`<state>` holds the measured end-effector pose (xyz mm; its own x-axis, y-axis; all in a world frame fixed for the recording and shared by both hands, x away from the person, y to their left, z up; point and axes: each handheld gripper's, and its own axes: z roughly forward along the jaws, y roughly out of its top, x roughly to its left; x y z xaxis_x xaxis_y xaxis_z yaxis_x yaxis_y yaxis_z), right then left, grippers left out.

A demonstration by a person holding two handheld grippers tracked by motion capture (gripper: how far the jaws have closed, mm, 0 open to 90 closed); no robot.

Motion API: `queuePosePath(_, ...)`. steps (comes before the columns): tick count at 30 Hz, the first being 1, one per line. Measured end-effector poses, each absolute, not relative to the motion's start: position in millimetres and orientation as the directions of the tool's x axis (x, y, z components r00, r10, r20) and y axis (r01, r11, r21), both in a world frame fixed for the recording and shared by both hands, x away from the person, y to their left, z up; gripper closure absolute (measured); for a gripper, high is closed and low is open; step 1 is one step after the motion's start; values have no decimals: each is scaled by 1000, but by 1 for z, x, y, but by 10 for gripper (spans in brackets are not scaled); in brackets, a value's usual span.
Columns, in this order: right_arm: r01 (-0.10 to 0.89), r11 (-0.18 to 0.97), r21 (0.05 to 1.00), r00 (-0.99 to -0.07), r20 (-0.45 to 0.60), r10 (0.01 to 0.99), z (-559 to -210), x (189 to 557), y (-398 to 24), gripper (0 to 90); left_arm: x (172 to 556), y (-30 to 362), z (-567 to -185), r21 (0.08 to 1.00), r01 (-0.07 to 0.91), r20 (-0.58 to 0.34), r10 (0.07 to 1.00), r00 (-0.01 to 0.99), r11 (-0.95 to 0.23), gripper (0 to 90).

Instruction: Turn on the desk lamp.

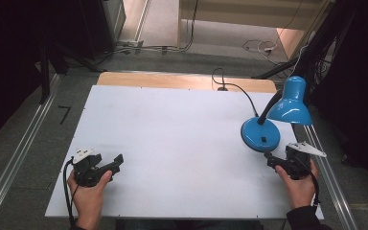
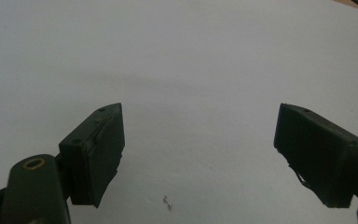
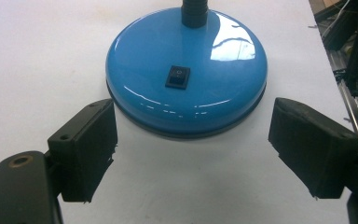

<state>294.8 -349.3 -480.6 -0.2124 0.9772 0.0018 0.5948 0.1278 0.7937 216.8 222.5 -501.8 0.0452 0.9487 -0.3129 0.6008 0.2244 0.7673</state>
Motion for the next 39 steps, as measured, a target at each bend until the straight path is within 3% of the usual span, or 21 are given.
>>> queuePosePath(39, 599, 110, 793, -216, 27, 976, -476, 314, -346, 143, 217, 223, -502, 766, 601, -315, 948, 41, 229, 168)
